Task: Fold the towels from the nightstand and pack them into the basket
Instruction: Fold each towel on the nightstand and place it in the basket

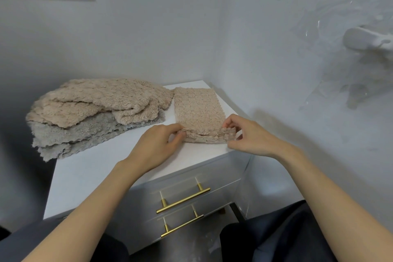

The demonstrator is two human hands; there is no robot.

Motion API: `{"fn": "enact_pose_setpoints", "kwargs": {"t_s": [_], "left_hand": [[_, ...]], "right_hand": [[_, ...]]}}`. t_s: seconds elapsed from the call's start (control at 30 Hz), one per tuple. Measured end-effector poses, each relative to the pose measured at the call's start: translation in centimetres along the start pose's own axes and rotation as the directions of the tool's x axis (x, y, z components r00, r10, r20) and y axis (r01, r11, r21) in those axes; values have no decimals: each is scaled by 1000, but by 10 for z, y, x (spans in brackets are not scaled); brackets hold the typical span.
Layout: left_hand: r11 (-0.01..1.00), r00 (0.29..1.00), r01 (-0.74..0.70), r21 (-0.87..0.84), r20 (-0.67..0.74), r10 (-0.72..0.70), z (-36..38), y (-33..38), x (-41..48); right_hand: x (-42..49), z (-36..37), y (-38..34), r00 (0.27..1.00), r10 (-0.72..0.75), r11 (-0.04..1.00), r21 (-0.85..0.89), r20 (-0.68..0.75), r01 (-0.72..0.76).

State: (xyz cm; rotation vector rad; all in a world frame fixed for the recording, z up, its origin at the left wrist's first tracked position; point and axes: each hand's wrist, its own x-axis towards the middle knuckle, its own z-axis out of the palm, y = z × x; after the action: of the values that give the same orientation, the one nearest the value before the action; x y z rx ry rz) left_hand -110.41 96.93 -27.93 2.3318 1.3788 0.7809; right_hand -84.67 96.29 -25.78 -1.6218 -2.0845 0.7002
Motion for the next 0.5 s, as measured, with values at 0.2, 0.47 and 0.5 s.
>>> {"fn": "enact_pose_setpoints", "kwargs": {"t_s": [0.2,0.47,0.5], "left_hand": [[996,998,40,-84,52,-36,-2,-2,0],[962,970,229,-148,-54,-239,12,-8,15],[960,963,250,-130,-71,-260,14,-9,16]], "right_hand": [[2,6,2,992,-114,983,-153,-58,105],[10,3,6,985,48,995,-79,-164,-61],[13,4,6,981,83,992,-75,-178,-97]]}}
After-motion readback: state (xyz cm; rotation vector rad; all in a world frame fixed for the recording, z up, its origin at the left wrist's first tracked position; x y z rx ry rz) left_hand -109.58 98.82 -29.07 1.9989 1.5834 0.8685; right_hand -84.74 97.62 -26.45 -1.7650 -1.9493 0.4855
